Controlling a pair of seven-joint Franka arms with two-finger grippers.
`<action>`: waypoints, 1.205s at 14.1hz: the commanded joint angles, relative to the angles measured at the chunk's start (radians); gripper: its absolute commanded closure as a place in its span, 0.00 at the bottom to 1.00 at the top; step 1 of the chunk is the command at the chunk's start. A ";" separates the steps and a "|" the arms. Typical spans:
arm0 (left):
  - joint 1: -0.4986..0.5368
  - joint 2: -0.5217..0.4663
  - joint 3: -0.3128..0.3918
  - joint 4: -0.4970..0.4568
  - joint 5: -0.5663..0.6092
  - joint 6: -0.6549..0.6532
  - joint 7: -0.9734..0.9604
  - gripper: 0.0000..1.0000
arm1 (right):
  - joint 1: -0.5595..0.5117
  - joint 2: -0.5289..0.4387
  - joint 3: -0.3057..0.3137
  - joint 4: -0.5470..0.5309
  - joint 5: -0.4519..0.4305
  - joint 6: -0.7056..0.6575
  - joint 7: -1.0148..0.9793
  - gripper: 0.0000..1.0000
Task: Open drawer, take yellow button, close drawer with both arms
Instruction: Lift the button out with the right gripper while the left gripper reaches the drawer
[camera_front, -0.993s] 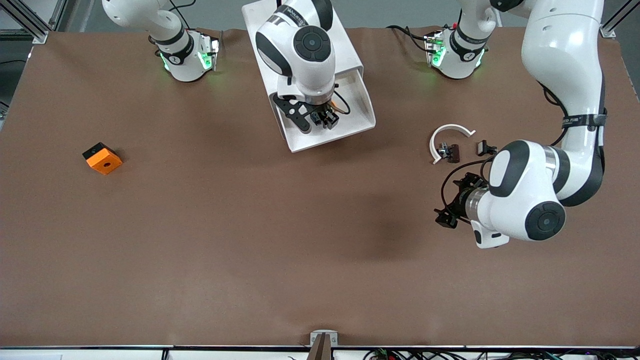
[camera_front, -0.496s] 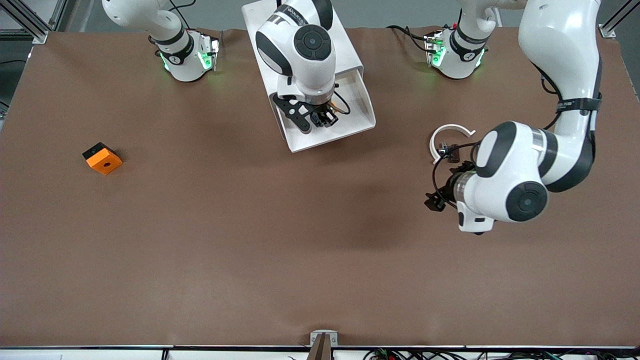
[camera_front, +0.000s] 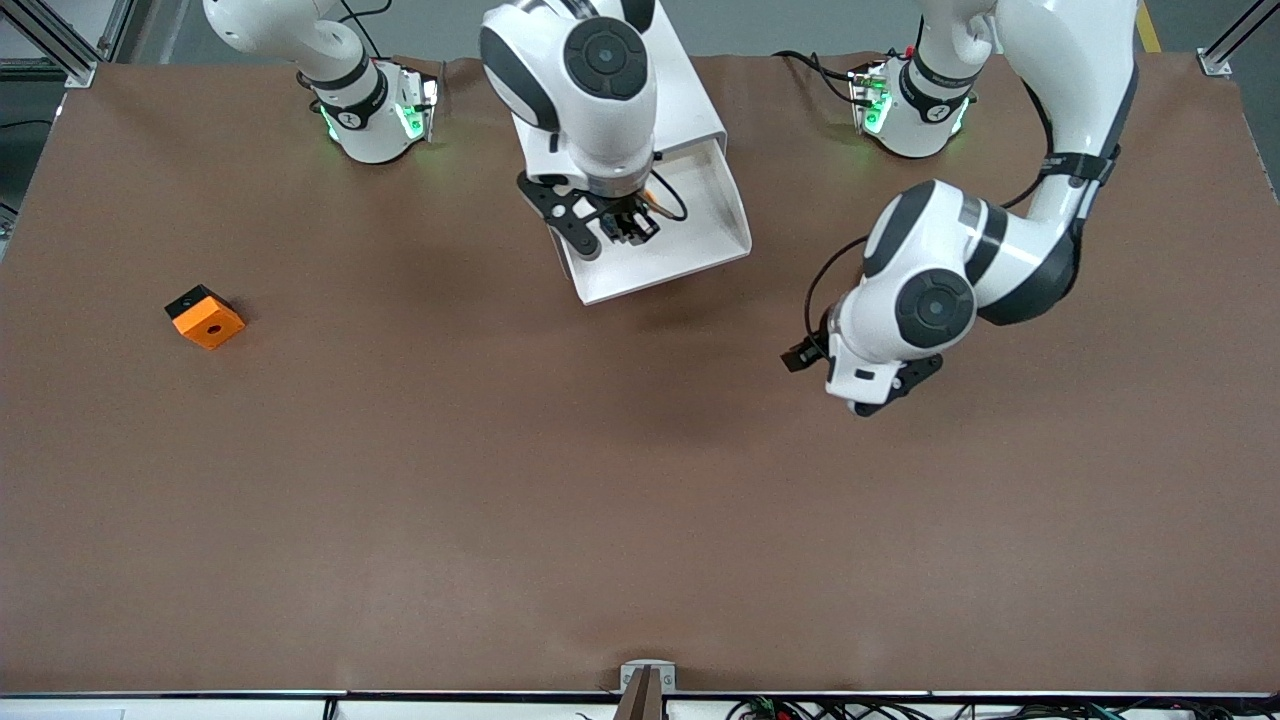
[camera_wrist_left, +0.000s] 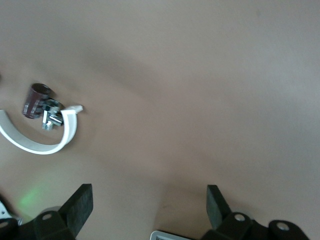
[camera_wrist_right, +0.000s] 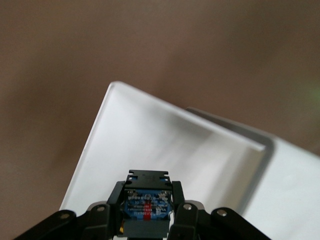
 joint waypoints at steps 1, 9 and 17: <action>0.009 -0.049 -0.061 -0.065 0.015 0.058 0.017 0.00 | -0.110 -0.088 0.008 0.028 -0.009 -0.156 -0.192 0.84; 0.010 -0.047 -0.224 -0.138 0.009 0.198 0.012 0.00 | -0.587 -0.218 0.008 -0.046 -0.084 -0.287 -1.158 0.86; 0.015 -0.044 -0.382 -0.175 0.003 0.199 0.015 0.00 | -0.822 -0.208 0.008 -0.398 -0.212 0.242 -1.618 0.85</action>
